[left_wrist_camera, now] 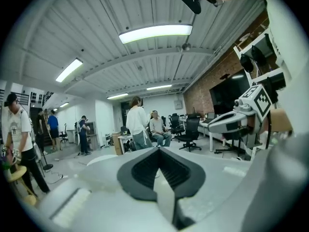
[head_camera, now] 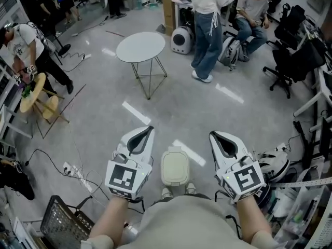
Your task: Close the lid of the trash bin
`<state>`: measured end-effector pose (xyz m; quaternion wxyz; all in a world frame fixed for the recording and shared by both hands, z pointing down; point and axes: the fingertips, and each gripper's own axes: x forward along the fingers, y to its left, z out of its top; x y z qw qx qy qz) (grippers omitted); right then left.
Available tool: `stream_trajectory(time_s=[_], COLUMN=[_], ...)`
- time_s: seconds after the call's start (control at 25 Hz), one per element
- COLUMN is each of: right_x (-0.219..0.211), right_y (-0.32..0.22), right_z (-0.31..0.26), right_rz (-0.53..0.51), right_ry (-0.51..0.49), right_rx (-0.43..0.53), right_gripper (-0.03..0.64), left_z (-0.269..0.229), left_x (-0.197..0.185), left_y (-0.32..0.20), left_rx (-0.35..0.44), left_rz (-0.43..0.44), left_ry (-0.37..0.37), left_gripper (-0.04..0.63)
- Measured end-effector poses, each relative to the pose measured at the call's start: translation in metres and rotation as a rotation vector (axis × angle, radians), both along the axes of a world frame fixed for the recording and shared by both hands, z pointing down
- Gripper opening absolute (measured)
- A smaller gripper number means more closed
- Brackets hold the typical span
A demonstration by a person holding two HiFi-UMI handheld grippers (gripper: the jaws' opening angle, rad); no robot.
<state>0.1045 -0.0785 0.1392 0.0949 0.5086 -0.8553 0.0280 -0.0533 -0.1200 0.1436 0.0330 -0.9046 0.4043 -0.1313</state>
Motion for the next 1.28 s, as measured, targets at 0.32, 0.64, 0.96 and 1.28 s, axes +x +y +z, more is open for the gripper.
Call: stream_trajectory(time_s=[0.32, 0.64, 0.96, 1.28], right_x=[0.05, 0.074, 0.085, 0.087], right_y=[0.044, 0.05, 0.039, 0.031], right_z=[-0.061, -0.066, -0.075, -0.075], right_rz=[0.109, 0.15, 0.154, 0.159], right_ry=[0.019, -0.018, -0.038, -0.033], right_rx=[0.126, 0.139, 0.134, 0.142], right_gripper=[0.003, 0.003, 0.003, 0.003], left_z=[-0.04, -0.047, -0.058, -0.064], left_x=[0.065, 0.1, 0.111, 0.11], left_y=[0.027, 0.027, 0.025, 0.021], left_rx=[0.04, 0.043, 0.051, 0.066], left_rz=[0.09, 0.163, 0.195, 0.201], left_ry=[0.067, 0.08, 0.074, 0.082], left_gripper=[0.003, 0.002, 0.003, 0.002])
